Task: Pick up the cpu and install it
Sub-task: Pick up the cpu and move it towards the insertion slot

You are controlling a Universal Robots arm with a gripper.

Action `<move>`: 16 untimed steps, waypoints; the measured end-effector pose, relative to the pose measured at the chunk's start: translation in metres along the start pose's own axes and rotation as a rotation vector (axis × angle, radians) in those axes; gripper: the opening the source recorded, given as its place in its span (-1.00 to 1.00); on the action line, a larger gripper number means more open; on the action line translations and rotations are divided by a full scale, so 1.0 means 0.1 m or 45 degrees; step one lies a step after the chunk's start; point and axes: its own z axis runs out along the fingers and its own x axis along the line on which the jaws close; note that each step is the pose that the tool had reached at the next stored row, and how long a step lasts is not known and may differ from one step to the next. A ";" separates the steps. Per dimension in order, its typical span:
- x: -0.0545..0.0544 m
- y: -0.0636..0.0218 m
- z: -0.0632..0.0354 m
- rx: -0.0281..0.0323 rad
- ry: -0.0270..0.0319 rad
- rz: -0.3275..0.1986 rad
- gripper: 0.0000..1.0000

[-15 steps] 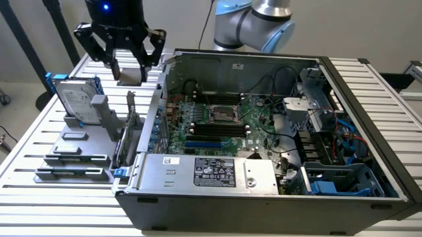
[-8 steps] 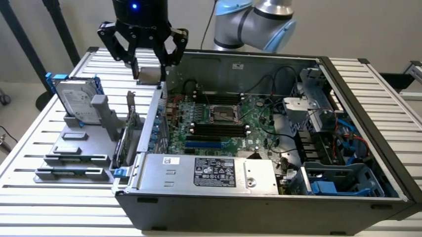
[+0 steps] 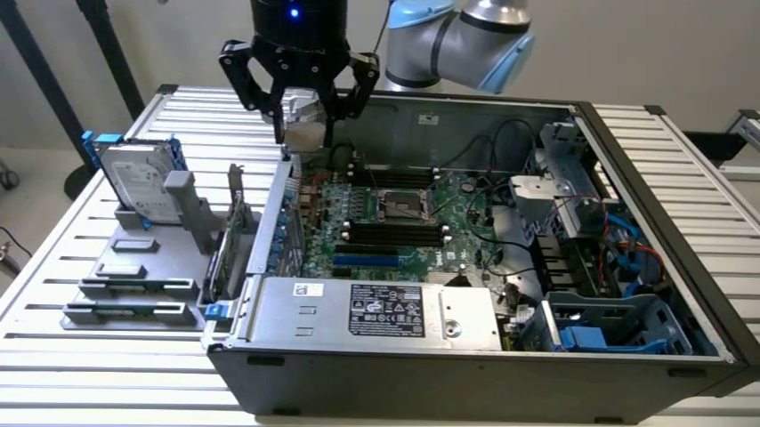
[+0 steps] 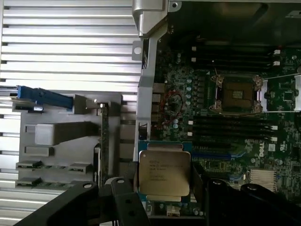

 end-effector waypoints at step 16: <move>-0.73 0.159 0.123 0.0096 0.0002 0.001 0.09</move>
